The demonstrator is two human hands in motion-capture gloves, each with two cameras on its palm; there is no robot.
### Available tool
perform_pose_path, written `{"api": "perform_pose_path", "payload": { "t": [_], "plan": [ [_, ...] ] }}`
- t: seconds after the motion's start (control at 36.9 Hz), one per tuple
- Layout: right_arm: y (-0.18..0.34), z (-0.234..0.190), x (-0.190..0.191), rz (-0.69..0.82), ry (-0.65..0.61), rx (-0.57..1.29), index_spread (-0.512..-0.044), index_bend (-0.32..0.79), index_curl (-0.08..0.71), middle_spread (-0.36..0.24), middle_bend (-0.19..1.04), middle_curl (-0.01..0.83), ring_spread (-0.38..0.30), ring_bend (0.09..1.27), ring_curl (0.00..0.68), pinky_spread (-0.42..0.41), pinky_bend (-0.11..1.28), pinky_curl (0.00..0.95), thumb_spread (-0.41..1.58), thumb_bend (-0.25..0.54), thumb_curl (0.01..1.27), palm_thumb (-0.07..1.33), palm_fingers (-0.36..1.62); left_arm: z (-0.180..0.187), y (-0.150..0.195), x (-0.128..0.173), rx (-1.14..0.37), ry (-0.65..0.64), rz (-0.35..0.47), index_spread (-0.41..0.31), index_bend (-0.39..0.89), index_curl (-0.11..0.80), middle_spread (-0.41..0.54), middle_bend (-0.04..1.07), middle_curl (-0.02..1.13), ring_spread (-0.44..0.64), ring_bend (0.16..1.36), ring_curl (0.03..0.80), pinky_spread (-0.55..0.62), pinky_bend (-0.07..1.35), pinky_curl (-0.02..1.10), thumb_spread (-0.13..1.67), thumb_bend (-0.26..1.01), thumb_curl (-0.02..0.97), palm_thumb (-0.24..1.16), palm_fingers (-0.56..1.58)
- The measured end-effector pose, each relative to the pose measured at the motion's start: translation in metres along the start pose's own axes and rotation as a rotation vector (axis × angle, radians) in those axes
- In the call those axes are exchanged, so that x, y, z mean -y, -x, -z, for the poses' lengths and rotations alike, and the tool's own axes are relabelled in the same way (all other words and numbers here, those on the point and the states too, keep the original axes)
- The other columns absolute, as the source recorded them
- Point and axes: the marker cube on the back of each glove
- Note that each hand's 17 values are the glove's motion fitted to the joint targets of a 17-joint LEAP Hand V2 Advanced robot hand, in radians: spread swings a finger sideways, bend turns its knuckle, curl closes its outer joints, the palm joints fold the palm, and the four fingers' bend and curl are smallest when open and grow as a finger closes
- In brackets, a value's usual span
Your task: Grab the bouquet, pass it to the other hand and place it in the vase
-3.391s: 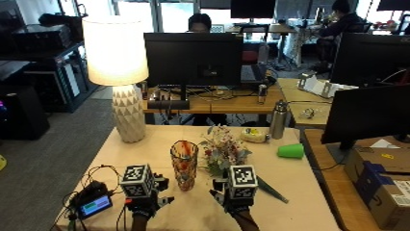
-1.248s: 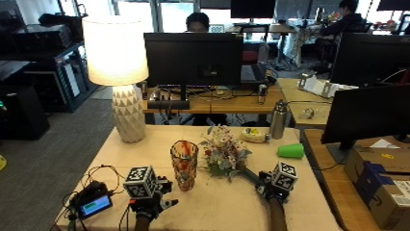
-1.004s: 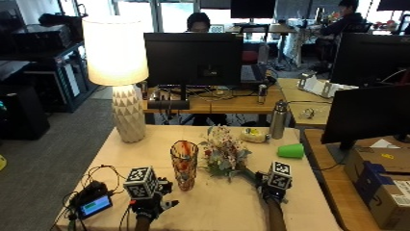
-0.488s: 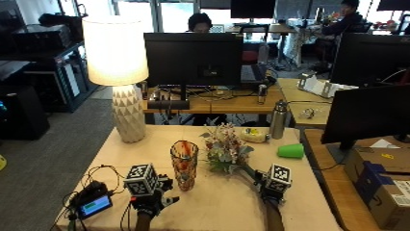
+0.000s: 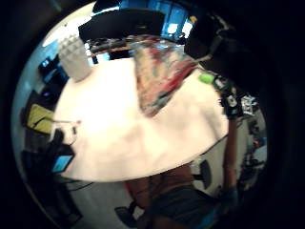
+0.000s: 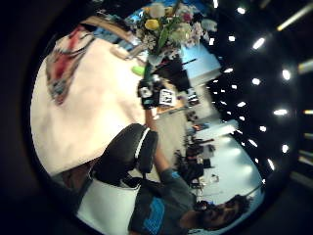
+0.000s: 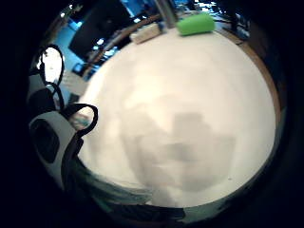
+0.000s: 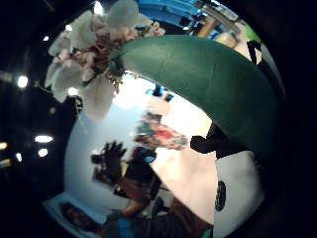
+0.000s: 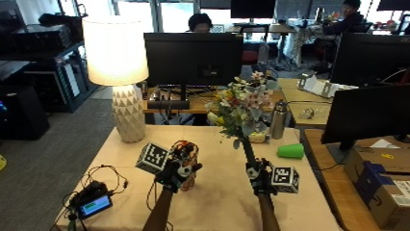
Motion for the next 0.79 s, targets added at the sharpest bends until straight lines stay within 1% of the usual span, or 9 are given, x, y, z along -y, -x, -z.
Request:
{"api": "perform_pose_path", "payload": {
  "t": [0.08, 0.16, 0.24, 0.38, 0.43, 0.52, 0.54, 0.65, 0.79],
  "plan": [
    [0.028, -0.004, -0.006, 0.067, 0.01, 0.147, -0.278, 0.16, 0.345, -0.196, 0.64, 0.555, -0.195, 0.97, 0.54, -0.28, 0.78, 0.481, 0.63, -0.027, 0.62, 0.96, 1.33, -0.01, -0.021, 0.021, -0.229, -0.005, -0.021, -0.059, 0.12, 0.221, 0.063, 0.22, 0.34, 0.16, 0.68, 0.302, 0.34, 0.52, 0.35, 0.93, -0.02, 0.306, 0.21, 0.38],
    [0.057, -0.008, -0.018, 0.13, 0.041, 0.265, -0.276, 0.16, 0.356, -0.197, 0.64, 0.558, -0.195, 0.97, 0.541, -0.282, 0.78, 0.482, 0.62, -0.027, 0.63, 0.96, 1.32, -0.018, -0.048, 0.031, -0.368, 0.0, 0.001, -0.061, 0.11, 0.222, 0.037, 0.23, 0.35, 0.13, 0.68, 0.305, 0.31, 0.5, 0.35, 0.94, -0.01, 0.313, 0.24, 0.43],
    [0.083, -0.013, -0.03, 0.169, 0.092, 0.371, -0.276, 0.16, 0.365, -0.198, 0.65, 0.563, -0.194, 0.97, 0.542, -0.284, 0.78, 0.484, 0.61, -0.025, 0.65, 0.96, 1.32, -0.027, -0.065, 0.038, -0.428, 0.008, 0.019, -0.059, 0.1, 0.219, 0.005, 0.25, 0.36, 0.11, 0.68, 0.307, 0.28, 0.5, 0.36, 0.94, -0.01, 0.323, 0.29, 0.45],
    [0.116, -0.026, -0.047, 0.271, 0.176, 0.53, -0.277, 0.16, 0.38, -0.2, 0.65, 0.567, -0.192, 0.98, 0.542, -0.286, 0.78, 0.485, 0.6, -0.028, 0.66, 0.96, 1.31, -0.048, -0.071, 0.056, -0.469, -0.003, -0.016, -0.056, 0.1, 0.214, -0.025, 0.26, 0.38, 0.08, 0.67, 0.312, 0.26, 0.48, 0.36, 0.94, -0.01, 0.334, 0.34, 0.47],
    [0.125, -0.031, -0.05, 0.328, 0.187, 0.546, -0.275, 0.17, 0.386, -0.2, 0.65, 0.568, -0.192, 0.98, 0.542, -0.286, 0.78, 0.485, 0.59, -0.028, 0.67, 0.96, 1.32, -0.053, -0.076, 0.061, -0.469, -0.025, -0.059, -0.049, 0.09, 0.21, -0.042, 0.27, 0.38, 0.06, 0.68, 0.314, 0.25, 0.48, 0.36, 0.93, -0.01, 0.34, 0.37, 0.47],
    [0.137, -0.038, -0.055, 0.36, 0.21, 0.567, -0.276, 0.16, 0.394, -0.201, 0.65, 0.57, -0.192, 0.98, 0.542, -0.287, 0.78, 0.485, 0.59, -0.028, 0.67, 0.96, 1.32, -0.053, -0.09, 0.065, -0.476, -0.073, -0.208, -0.042, 0.09, 0.207, -0.053, 0.27, 0.39, 0.05, 0.67, 0.316, 0.25, 0.47, 0.36, 0.93, -0.01, 0.346, 0.4, 0.48],
    [0.141, -0.04, -0.059, 0.346, 0.226, 0.587, -0.276, 0.16, 0.396, -0.201, 0.65, 0.571, -0.191, 0.98, 0.542, -0.287, 0.78, 0.485, 0.59, -0.028, 0.68, 0.96, 1.32, -0.053, -0.096, 0.065, -0.486, -0.081, -0.229, -0.041, 0.09, 0.206, -0.056, 0.27, 0.39, 0.05, 0.67, 0.316, 0.24, 0.47, 0.36, 0.92, -0.02, 0.348, 0.41, 0.48],
    [0.152, -0.048, -0.067, 0.334, 0.271, 0.615, -0.277, 0.16, 0.406, -0.201, 0.65, 0.575, -0.191, 0.98, 0.541, -0.287, 0.78, 0.485, 0.58, -0.028, 0.68, 0.96, 1.32, -0.053, -0.1, 0.065, -0.526, -0.084, -0.126, -0.031, 0.08, 0.199, -0.07, 0.27, 0.39, 0.03, 0.68, 0.316, 0.23, 0.46, 0.36, 0.91, -0.02, 0.355, 0.43, 0.5],
    [0.142, -0.065, -0.067, 0.372, 0.265, 0.499, -0.277, 0.16, 0.415, -0.196, 0.65, 0.578, -0.191, 0.98, 0.541, -0.288, 0.78, 0.485, 0.58, -0.029, 0.69, 0.95, 1.32, -0.052, -0.101, 0.069, -0.574, -0.1, -0.09, -0.045, 0.1, 0.203, -0.101, 0.27, 0.39, -0.03, 0.7, 0.322, 0.17, 0.44, 0.36, 0.89, -0.02, 0.364, 0.47, 0.59]
  ]
}}
